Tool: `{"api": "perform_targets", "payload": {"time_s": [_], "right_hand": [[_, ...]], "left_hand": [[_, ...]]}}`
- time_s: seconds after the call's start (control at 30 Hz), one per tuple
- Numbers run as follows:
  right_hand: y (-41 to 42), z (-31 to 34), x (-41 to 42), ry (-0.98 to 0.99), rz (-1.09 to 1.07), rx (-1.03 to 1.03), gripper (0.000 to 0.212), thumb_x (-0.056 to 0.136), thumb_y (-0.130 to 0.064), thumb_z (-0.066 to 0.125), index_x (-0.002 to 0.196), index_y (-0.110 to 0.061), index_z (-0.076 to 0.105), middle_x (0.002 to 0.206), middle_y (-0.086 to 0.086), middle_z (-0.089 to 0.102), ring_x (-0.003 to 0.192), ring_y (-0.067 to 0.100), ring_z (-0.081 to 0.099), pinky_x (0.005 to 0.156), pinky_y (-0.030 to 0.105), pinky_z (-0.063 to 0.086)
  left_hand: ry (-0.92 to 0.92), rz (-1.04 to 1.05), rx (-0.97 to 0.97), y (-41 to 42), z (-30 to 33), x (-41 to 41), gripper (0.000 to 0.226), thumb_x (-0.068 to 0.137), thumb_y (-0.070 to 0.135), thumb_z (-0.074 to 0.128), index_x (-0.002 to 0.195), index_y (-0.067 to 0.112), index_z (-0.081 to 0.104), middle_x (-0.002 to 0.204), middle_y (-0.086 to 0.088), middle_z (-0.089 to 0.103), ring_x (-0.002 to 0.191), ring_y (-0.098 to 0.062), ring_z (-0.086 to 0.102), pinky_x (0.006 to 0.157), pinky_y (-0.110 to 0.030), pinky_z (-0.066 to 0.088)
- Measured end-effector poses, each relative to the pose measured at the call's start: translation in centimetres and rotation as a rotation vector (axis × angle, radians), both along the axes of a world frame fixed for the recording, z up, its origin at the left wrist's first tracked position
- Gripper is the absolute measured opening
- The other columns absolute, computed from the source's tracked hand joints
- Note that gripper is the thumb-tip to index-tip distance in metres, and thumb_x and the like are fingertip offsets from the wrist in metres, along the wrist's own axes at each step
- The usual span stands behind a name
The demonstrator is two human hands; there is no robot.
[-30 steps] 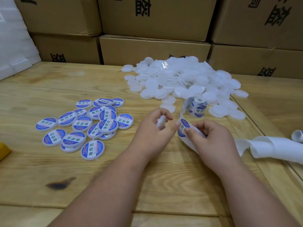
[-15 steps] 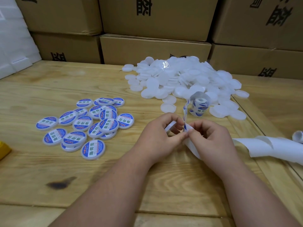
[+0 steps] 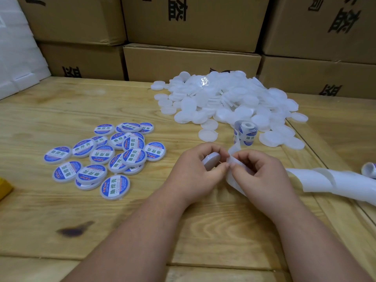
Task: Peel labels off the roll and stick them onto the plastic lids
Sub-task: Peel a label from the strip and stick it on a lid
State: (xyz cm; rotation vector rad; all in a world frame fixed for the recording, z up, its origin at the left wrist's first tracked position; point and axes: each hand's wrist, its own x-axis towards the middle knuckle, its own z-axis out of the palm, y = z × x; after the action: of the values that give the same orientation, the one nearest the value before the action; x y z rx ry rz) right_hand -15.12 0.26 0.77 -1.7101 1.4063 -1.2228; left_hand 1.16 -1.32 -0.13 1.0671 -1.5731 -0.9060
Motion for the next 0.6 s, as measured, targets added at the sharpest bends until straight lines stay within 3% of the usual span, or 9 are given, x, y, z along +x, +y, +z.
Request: {"api": "perform_targets", "payload": {"time_s": [0.2,0.33,0.5,0.6], "right_hand": [[-0.05,-0.16,-0.13,0.031,-0.006,-0.014,0.015,0.088,-0.023,0.072,0.082,-0.037,0.074,0.078,-0.019,0.072,0.074,-0.002,0.064,0.062,0.011,0.044],[-0.01,0.02,-0.03,-0.015,-0.001,-0.007,0.012,0.084,-0.030,0.067,0.081,-0.039,0.074,0.076,-0.021,0.072,0.072,-0.004,0.064,0.061,0.009,0.045],[-0.16,-0.35,-0.26,0.044,-0.022,0.001,0.014,0.092,-0.021,0.067,0.083,-0.032,0.069,0.076,-0.013,0.069,0.070,0.005,0.061,0.064,0.025,0.047],[-0.16,-0.25,-0.31,0.034,-0.030,-0.020,0.019,0.091,-0.018,0.068,0.080,-0.033,0.069,0.073,-0.018,0.069,0.066,-0.003,0.060,0.059,0.013,0.045]], "left_hand": [[0.030,0.014,0.020,-0.17,-0.17,-0.03,0.023,0.083,0.018,0.076,0.086,0.040,0.069,0.088,0.019,0.073,0.088,0.001,0.068,0.075,-0.011,0.048],[0.043,0.028,0.013,-0.13,-0.19,-0.10,0.023,0.083,0.018,0.077,0.088,0.039,0.069,0.082,0.018,0.070,0.081,0.002,0.064,0.072,-0.010,0.046],[0.050,0.021,0.006,0.09,-0.08,-0.29,0.025,0.084,0.012,0.074,0.088,0.037,0.070,0.081,0.015,0.072,0.079,0.002,0.065,0.072,-0.009,0.046],[0.062,0.043,0.016,0.15,0.15,-0.20,0.028,0.086,0.012,0.073,0.086,0.040,0.069,0.081,0.020,0.071,0.077,0.004,0.065,0.069,-0.007,0.045]]}}
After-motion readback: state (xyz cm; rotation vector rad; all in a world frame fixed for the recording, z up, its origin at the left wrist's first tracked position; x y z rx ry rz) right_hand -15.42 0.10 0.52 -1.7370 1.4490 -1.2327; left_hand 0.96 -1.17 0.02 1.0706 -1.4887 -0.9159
